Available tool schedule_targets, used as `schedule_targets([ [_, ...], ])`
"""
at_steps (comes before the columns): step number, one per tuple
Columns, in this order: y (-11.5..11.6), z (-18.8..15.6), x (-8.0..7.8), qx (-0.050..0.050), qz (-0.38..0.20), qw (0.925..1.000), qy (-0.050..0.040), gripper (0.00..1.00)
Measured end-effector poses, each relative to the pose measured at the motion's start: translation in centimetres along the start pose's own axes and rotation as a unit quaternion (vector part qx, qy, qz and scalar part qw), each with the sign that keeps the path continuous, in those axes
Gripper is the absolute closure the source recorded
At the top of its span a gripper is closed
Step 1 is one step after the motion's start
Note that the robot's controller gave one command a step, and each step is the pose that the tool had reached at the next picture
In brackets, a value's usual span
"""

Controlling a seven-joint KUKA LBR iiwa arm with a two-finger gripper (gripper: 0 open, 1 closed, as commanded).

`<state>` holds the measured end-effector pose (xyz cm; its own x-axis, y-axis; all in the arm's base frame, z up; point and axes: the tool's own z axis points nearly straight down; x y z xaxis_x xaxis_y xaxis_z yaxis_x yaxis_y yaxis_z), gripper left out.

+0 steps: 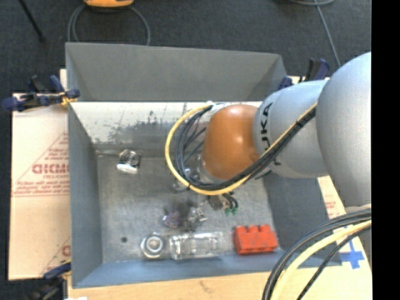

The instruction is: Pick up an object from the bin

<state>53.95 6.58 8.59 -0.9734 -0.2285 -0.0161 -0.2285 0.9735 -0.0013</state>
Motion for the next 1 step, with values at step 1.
schedule_targets([
  [1,0.03,0.36,0.33,-0.001,0.000,1.0000,0.0056,1.00],
])
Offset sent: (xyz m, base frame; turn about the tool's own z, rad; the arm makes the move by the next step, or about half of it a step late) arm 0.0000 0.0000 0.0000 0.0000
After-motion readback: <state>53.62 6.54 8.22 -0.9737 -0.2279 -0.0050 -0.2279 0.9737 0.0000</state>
